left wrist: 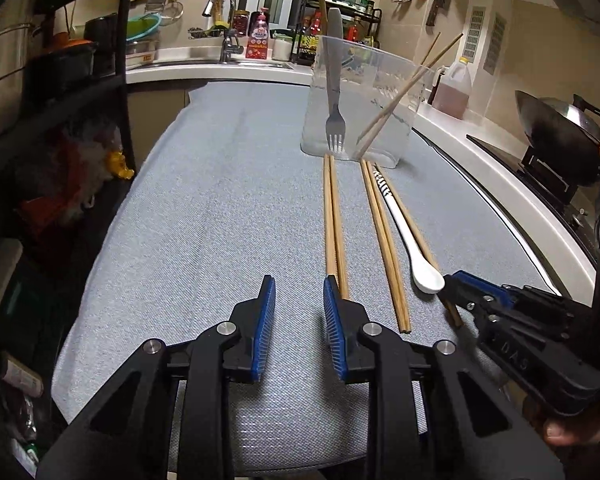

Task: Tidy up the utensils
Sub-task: 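Grasp another wooden chopstick with each tool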

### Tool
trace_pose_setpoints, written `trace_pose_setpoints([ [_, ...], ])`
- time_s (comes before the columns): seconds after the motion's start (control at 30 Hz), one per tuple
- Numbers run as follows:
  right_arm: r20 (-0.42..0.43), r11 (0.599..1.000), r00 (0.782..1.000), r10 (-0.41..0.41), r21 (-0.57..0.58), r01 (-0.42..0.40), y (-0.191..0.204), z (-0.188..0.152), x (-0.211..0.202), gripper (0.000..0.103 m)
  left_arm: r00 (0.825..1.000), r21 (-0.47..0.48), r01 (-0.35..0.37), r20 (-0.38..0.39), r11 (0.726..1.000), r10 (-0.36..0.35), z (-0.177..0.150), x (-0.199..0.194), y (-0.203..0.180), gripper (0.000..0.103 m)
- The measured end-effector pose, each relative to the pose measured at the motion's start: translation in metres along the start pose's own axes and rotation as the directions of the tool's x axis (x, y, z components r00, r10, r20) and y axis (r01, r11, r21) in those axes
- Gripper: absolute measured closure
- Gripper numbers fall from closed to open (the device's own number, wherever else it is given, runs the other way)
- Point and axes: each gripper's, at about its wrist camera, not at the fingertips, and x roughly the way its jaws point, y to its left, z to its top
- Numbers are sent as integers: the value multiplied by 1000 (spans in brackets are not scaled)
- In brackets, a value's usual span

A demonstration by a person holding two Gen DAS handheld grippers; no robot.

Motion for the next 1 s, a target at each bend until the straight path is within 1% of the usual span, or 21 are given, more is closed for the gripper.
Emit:
trace_pose_setpoints([
  [0.1,-3,1000,1000,-24,-19,24,2,-2,-1,88,1000,-1,21,-23,1000,-21,-3,5,-2,78],
  [0.17,-5,999,999,-38,-17,38,1,-2,-1,94,999,-1,26,-30,1000,-26,-4,8,-3,78],
  [0.2,-4,999,999,-46,-12,46,-1,-2,-2,95,999,2,30,-36,1000,-30,-5,9,-5,78],
  [0.33,8,997,997,-79,18,78,-13,-3,-7,97,999,24,26,-44,999,-25,-8,12,-10,78],
  [0.37,11,996,996,-88,23,88,-16,-3,-8,97,999,41,14,-45,999,-12,-9,13,-13,79],
  [0.43,18,994,995,-101,34,100,-21,-4,-11,97,999,72,0,-40,997,3,-9,13,-17,85],
  [0.47,21,993,994,-109,37,108,-23,-4,-12,97,999,82,-1,-44,997,4,-10,13,-18,95],
  [0.5,24,992,993,-118,40,117,-26,-5,-13,97,999,90,-3,-51,996,8,-11,14,-19,96],
  [0.57,20,990,991,-134,51,133,-33,-6,-13,96,999,96,-21,-43,995,25,-12,11,-19,96],
  [0.7,6,987,990,-143,74,142,-42,-10,-13,95,999,78,-24,-41,997,27,-13,8,-15,96],
  [0.77,10,987,989,-150,66,149,-42,-11,-13,93,999,86,-29,-36,996,32,-13,9,-18,96],
  [1.0,17,986,987,-157,64,156,-41,-15,-16,93,999,107,-41,-16,993,43,-14,11,-25,96],
])
